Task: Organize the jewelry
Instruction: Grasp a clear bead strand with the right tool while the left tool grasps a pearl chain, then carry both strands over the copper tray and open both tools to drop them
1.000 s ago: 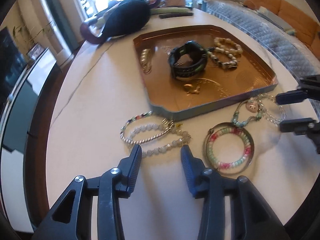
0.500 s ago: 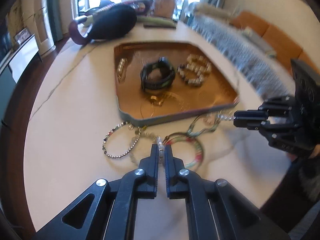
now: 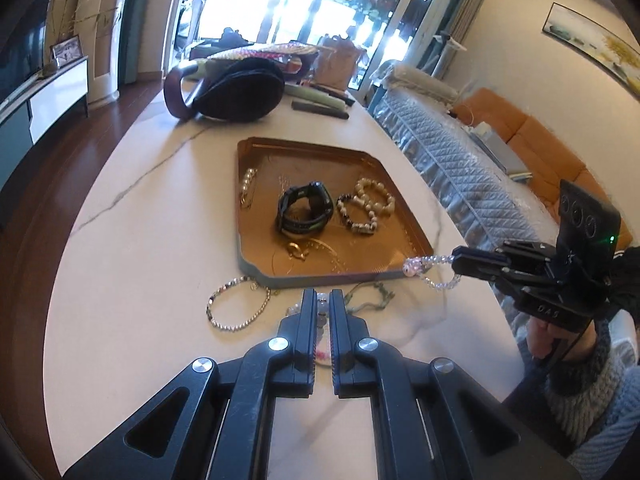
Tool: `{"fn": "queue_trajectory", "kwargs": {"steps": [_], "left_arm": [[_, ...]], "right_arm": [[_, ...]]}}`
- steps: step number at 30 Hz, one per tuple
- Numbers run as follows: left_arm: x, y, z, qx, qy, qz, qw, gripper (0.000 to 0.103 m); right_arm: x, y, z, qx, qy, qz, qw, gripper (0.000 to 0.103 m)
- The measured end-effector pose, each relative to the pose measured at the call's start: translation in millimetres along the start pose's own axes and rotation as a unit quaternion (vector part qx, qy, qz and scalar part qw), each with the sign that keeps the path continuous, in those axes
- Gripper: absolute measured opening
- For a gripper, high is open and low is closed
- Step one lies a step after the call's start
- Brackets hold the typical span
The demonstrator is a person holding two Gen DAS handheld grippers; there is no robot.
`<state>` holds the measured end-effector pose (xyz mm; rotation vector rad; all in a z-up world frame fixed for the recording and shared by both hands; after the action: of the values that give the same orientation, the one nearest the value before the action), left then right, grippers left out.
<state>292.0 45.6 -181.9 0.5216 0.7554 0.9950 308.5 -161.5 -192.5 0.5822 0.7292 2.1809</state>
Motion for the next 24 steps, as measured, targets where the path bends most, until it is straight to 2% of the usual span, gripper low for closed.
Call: {"fn": "queue_trajectory", "kwargs": {"steps": [7,13,24], "left_arm": [[-18.6,8.2,15.4,-0.036,-0.005,0.012,0.9993,0.006],[-55.2,29.9,41.6,-0.081,-0.043,0.035,0.9952,0.006],[-115.7,74.9,95.0,-0.155,-0.074,0.047,0.9840,0.006]], "right_arm": [[-6.8,5.9,2.6,-0.010,-0.011,-0.012,1.000,0.007],[-2.5,25.3,15.5,-0.033,-0.008,-0.031,0.999,0.007],[23.5,103.4,91.5,-0.132,0.009,-0.062,0.989,0.007]]}}
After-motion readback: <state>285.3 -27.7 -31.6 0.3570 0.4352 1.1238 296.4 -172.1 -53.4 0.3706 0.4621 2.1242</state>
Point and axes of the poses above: each gripper's, at about its wrist camera, not at the fingertips, and y roughly against the way its jaws point, x to its left, z to its top, the point moved 6 cm from there along -y, roughly the way its jaws point
